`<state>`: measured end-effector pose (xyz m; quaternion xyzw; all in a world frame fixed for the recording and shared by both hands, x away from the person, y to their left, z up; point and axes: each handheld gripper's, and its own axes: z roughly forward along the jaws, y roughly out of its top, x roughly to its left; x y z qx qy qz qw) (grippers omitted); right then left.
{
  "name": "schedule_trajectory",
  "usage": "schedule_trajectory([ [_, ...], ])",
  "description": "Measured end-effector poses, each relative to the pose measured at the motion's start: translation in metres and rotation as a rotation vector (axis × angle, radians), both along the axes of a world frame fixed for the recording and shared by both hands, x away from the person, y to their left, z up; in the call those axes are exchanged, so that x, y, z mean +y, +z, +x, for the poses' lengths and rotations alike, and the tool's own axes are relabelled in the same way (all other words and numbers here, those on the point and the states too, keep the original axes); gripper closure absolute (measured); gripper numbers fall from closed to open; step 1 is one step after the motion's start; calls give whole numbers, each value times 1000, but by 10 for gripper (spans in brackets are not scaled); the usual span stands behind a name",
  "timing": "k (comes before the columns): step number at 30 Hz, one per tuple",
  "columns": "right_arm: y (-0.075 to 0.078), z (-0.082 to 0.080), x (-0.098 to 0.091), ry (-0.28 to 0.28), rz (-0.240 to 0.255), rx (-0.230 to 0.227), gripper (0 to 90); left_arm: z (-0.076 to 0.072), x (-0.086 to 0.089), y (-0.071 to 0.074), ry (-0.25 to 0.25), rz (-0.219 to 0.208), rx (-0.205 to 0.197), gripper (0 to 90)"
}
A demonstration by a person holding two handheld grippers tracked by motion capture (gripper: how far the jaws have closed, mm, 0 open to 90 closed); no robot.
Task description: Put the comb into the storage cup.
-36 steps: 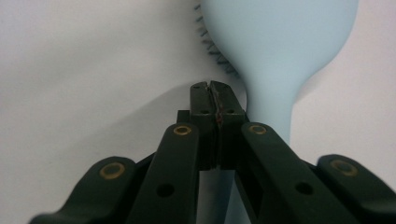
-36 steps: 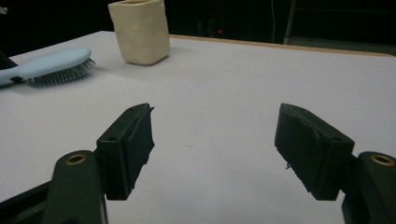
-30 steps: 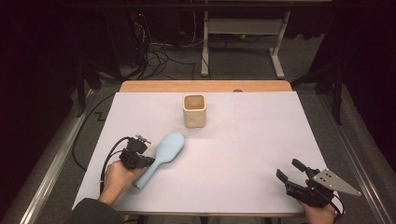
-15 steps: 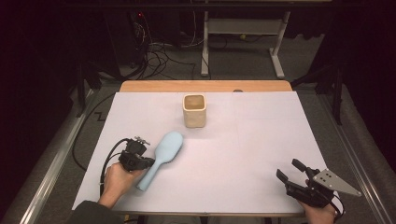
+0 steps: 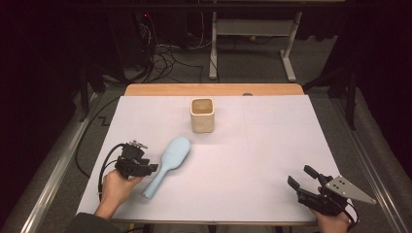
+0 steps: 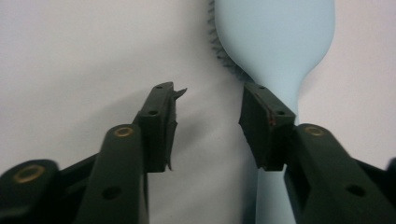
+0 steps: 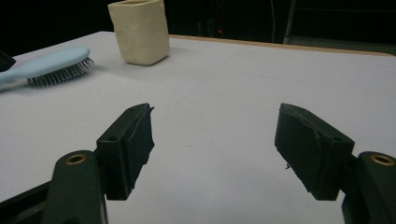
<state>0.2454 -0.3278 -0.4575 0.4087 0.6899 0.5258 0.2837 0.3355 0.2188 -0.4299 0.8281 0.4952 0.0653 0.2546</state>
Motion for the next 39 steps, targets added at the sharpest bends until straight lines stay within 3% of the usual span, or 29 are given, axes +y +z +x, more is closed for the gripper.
schedule_trajectory([
  [5,0,0,0,0,1,2,283,-8,-2,5,-3,2,-25,463],
  [18,0,0,0,-1,-2,1,283,-15,-25,3,-76,24,-8,397],
  [29,0,0,0,0,-2,1,283,-7,-43,-9,-88,94,27,404],
  [39,0,0,0,-1,-2,1,283,-1,-48,-16,-82,123,53,484],
])
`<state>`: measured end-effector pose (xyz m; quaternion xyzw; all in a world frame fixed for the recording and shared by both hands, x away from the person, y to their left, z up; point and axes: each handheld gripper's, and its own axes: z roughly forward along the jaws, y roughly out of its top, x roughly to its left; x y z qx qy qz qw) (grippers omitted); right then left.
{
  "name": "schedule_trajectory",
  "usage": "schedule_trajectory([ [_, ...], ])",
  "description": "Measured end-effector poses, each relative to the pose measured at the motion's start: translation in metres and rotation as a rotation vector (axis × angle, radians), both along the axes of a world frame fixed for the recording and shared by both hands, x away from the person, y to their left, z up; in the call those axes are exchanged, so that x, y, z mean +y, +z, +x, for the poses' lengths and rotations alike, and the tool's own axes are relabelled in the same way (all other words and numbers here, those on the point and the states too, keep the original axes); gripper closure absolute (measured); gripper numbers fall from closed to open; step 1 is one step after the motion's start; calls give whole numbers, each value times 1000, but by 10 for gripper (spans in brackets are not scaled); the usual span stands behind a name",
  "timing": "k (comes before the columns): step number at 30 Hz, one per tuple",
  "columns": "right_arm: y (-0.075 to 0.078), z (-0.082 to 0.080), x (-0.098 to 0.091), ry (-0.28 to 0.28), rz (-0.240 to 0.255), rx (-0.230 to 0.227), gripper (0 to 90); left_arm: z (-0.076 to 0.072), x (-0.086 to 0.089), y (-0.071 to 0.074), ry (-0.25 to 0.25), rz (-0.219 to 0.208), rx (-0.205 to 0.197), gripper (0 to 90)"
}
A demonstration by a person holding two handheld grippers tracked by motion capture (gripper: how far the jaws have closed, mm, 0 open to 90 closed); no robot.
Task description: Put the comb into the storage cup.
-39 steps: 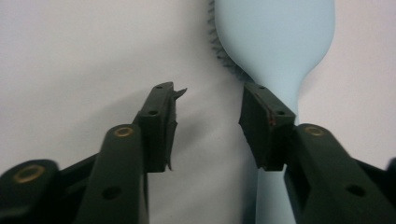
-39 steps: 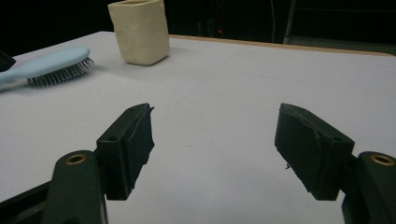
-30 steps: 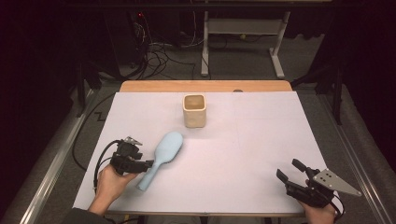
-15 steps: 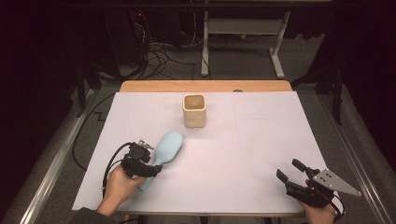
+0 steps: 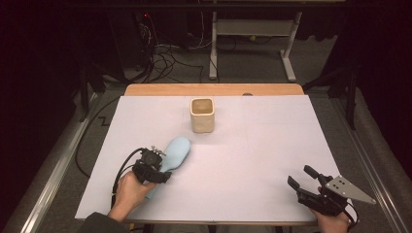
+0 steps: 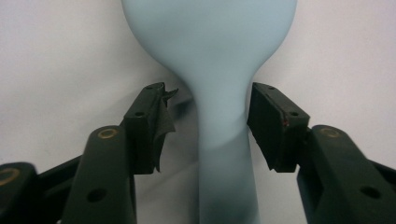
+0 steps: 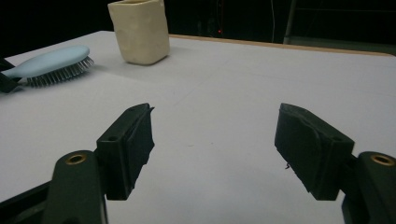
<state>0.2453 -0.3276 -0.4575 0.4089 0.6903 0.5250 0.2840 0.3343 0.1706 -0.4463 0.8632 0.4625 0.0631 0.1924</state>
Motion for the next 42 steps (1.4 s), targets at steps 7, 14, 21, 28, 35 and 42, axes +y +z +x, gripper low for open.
schedule_trajectory([
  [7,0,0,0,1,1,1,284,1,-2,0,11,17,-10,546],
  [14,0,0,0,1,0,0,284,0,-7,0,1,30,-23,626],
  [21,0,0,-1,2,1,-5,285,3,-7,1,7,29,-2,662],
  [28,0,0,0,3,-1,-5,286,7,-3,1,5,0,24,680],
  [35,0,0,0,3,-7,-1,286,7,-2,2,-4,-2,18,689],
  [42,0,0,0,2,-2,-5,287,6,-3,1,-11,3,-2,692],
])
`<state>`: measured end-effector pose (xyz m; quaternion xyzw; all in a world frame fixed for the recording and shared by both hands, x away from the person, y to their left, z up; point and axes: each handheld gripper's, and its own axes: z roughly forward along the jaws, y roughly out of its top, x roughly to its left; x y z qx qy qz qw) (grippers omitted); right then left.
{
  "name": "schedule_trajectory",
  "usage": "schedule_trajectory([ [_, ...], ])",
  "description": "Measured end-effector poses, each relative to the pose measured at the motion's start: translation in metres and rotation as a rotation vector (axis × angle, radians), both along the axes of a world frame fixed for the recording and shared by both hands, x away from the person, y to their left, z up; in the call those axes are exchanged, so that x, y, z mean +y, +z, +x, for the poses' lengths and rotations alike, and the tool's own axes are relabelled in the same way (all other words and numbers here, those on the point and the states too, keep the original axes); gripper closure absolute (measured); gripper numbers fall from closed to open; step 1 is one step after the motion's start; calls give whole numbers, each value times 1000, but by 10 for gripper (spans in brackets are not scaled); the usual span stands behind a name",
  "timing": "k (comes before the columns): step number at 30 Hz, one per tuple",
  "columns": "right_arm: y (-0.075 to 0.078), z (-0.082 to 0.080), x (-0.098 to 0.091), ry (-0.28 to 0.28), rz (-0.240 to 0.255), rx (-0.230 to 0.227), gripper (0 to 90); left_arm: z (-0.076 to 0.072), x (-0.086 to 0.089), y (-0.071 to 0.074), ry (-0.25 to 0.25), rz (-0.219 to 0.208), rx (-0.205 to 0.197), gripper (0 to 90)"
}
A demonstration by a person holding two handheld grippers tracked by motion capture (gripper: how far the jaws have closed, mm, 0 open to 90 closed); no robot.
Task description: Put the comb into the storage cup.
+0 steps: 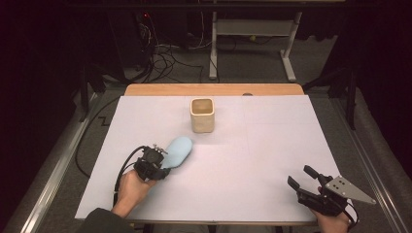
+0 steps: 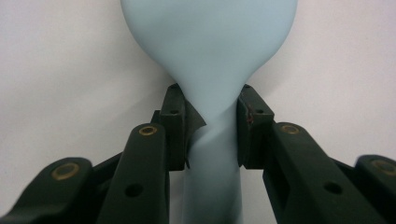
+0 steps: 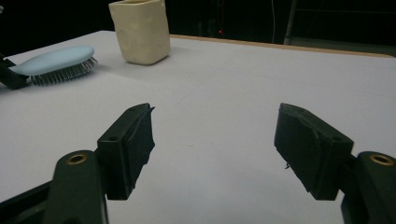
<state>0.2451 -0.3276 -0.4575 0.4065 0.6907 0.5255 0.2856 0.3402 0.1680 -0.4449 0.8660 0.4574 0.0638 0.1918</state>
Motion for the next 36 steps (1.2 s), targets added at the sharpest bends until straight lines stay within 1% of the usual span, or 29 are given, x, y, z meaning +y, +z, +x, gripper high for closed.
schedule_trajectory([
  [4,0,1,0,2,1,4,287,0,0,0,-8,0,-3,694],
  [8,0,0,0,0,-1,4,288,-1,-2,1,-22,-4,-18,695],
  [14,0,1,0,-4,-3,5,287,-3,-2,5,-31,-20,-38,695],
  [16,0,1,0,-4,-4,3,288,-4,-2,7,-32,-29,-50,695],
  [23,0,1,1,-1,-12,1,281,-6,-5,15,-54,-53,-81,695],
  [27,0,2,1,-5,-6,4,268,-6,-8,18,-61,-57,-74,695],
  [31,0,3,3,-4,-10,6,252,-8,-10,20,-77,-63,-76,695],
  [36,0,4,4,-8,1,9,226,-8,-12,22,-87,-76,-87,695],
])
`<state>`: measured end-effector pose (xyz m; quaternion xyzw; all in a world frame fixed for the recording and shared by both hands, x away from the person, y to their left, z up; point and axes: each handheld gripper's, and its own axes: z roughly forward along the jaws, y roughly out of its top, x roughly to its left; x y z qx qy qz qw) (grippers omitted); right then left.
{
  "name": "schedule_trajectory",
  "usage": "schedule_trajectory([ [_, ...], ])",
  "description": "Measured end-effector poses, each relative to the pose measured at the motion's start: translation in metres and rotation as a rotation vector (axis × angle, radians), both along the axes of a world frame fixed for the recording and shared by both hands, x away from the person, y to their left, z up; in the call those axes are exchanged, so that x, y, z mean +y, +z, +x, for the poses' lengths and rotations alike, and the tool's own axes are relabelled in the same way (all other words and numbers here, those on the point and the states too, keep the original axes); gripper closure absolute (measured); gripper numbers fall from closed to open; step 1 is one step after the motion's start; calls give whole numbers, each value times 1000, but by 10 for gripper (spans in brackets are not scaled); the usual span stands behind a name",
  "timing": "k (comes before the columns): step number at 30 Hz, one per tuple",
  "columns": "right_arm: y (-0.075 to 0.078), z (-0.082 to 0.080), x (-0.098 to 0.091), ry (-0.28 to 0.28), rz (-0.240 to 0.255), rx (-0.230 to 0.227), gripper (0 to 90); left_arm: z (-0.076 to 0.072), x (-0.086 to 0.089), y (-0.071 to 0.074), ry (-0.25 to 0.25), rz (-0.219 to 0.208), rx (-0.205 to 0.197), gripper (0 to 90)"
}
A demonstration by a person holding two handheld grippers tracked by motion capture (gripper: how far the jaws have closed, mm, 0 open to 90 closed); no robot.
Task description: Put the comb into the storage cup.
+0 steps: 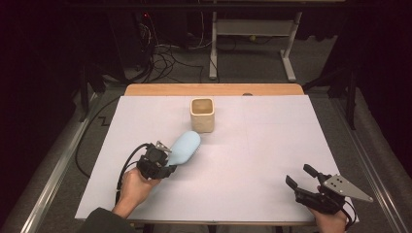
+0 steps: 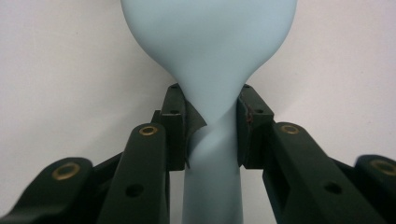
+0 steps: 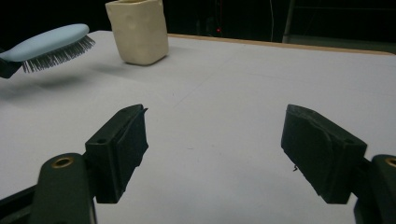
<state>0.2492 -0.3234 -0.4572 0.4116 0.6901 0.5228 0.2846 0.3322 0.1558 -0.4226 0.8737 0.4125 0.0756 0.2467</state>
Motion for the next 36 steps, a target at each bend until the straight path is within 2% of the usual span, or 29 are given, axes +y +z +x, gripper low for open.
schedule_trajectory([
  [12,0,2,3,23,-3,16,227,-4,-6,7,-34,-24,-25,694],
  [20,2,3,7,31,9,9,234,-5,-12,11,-50,-43,-39,694],
  [36,4,9,25,82,8,12,212,-6,-31,14,-94,-38,-51,693],
])
